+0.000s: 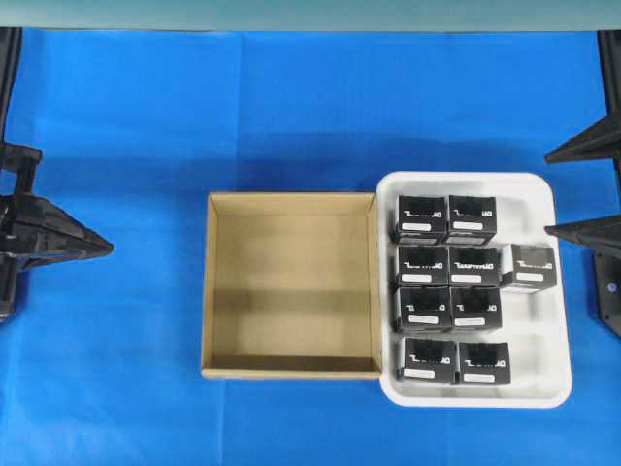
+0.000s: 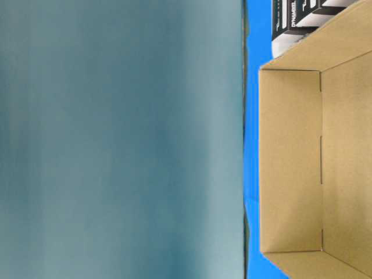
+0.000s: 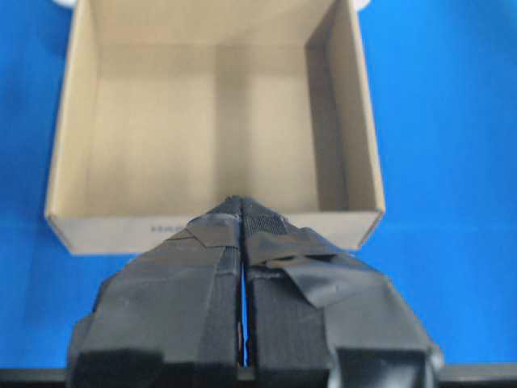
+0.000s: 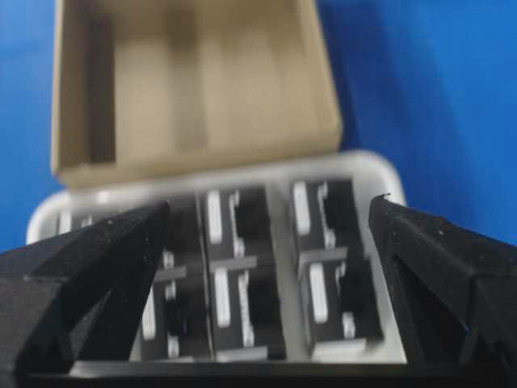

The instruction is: Pick the box from inside the cardboard box.

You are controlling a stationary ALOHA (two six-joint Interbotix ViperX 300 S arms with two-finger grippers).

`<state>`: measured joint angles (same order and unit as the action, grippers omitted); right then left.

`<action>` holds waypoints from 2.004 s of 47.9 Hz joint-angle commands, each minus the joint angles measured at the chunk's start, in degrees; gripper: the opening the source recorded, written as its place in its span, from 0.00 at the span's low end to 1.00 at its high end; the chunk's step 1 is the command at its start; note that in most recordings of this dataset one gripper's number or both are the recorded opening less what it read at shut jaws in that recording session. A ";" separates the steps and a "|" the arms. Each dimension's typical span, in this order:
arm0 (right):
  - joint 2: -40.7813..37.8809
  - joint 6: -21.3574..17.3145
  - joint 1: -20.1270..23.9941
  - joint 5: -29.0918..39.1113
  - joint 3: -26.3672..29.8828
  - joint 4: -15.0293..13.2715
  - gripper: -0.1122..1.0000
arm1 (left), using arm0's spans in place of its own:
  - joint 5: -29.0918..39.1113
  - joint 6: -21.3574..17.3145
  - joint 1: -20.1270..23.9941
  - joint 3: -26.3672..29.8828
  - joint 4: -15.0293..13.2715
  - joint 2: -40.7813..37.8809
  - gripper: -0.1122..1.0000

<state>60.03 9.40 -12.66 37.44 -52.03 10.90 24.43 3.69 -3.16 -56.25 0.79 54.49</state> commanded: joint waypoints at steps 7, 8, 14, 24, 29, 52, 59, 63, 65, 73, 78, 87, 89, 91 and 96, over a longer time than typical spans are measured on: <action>0.53 -0.18 0.79 -7.56 0.44 0.26 0.99 | -6.15 -0.09 -0.09 1.49 0.18 1.85 0.06; 0.62 -0.18 0.88 -8.26 0.44 0.26 0.99 | -6.50 -0.09 -0.09 1.49 0.18 2.02 0.06; 1.41 -0.35 1.85 -12.13 0.44 0.35 0.99 | -7.03 -0.09 -0.09 1.58 0.18 3.08 0.06; 2.11 -0.35 2.64 -16.26 -0.18 0.35 0.99 | -8.88 -0.18 -0.09 1.67 0.18 3.69 0.06; 1.76 -0.44 2.72 -17.05 -0.97 0.62 0.99 | -11.34 -0.18 -0.09 1.58 0.09 3.96 0.06; 1.14 -0.35 4.39 -23.55 -1.76 1.23 0.99 | -17.40 -0.09 -0.09 1.14 0.18 5.89 0.06; 1.23 -0.44 4.39 -23.55 -2.02 1.23 0.99 | -17.40 -0.18 -0.09 1.14 0.18 6.15 0.06; 1.23 -0.44 4.48 -23.55 -2.02 1.32 0.99 | -17.40 -0.18 -0.09 1.05 0.18 5.98 0.06; 1.23 -0.53 4.39 -23.73 -2.02 1.23 0.99 | -17.40 -0.18 -0.09 1.05 0.18 5.89 0.06; 1.23 -1.05 4.48 -24.35 -2.02 1.41 0.99 | -17.40 -0.09 0.00 1.05 0.18 6.06 0.06; 1.23 -2.20 4.48 -24.43 -2.02 1.32 0.99 | -17.40 -0.09 -0.09 1.05 0.18 6.15 0.06; 1.41 -2.46 4.57 -24.17 -2.02 1.41 0.99 | -17.40 -0.09 -0.09 1.05 0.18 6.15 0.06; 1.41 -2.46 4.57 -24.17 -2.02 1.32 0.99 | -17.40 -0.09 -0.09 1.05 0.18 6.15 0.06; 1.49 -2.46 4.48 -24.17 -2.02 1.41 0.99 | -17.40 -0.09 -0.09 1.05 0.18 6.15 0.06; 1.58 -2.55 4.66 -24.08 -2.02 1.41 0.99 | -17.40 -0.09 -0.09 1.05 0.18 6.15 0.06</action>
<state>61.61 6.94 -8.17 13.62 -54.40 12.04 7.65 3.60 -3.16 -56.25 0.79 60.91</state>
